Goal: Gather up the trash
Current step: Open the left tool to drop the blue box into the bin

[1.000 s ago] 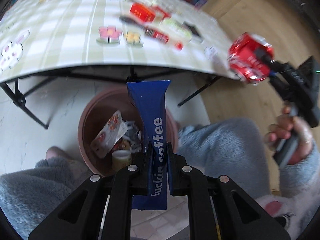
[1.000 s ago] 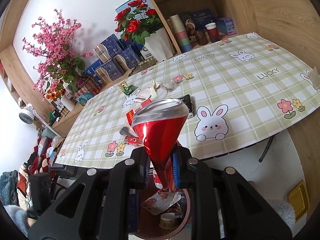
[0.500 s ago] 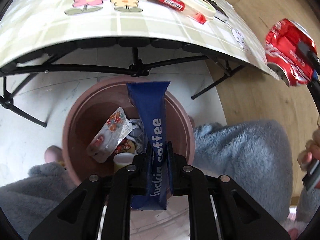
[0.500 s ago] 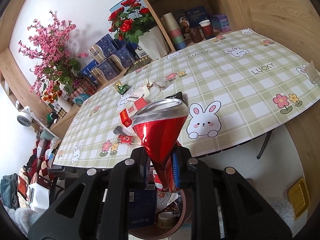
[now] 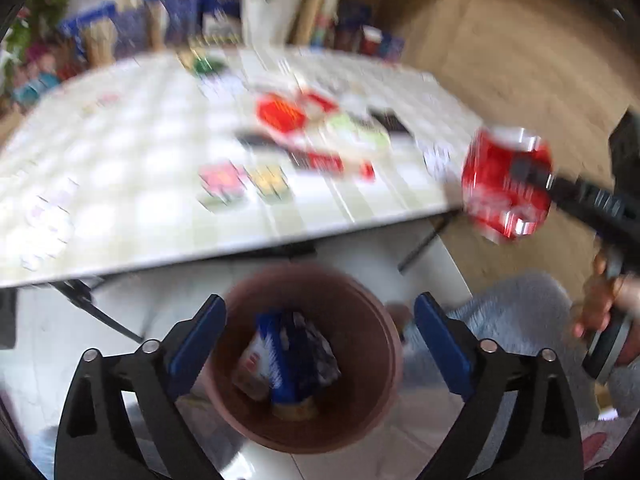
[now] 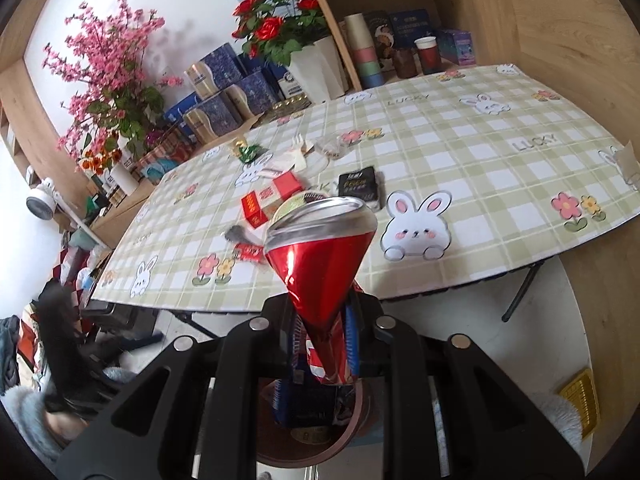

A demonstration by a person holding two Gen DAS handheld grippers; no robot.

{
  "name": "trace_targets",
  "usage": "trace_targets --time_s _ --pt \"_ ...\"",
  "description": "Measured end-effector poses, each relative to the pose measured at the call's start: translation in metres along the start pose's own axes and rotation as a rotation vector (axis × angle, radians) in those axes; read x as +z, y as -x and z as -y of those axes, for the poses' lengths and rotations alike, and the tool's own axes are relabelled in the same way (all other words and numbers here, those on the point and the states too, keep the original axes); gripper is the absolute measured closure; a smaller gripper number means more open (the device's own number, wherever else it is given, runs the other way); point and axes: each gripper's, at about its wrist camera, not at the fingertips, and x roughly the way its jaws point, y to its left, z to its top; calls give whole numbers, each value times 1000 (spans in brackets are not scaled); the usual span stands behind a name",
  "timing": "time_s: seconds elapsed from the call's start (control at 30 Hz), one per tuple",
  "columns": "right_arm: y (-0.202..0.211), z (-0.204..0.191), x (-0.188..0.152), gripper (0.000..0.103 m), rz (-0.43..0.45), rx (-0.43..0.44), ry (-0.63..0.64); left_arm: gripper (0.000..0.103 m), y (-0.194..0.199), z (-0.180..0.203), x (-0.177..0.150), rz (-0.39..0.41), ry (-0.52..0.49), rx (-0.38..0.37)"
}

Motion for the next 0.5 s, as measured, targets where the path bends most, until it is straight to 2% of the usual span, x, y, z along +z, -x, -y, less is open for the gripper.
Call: trace_targets --time_s 0.17,0.5 --pt "-6 -7 -10 82 -31 4 12 6 46 -11 9 162 22 77" --pt "-12 -21 -24 82 -78 3 42 6 106 -43 13 351 62 229"
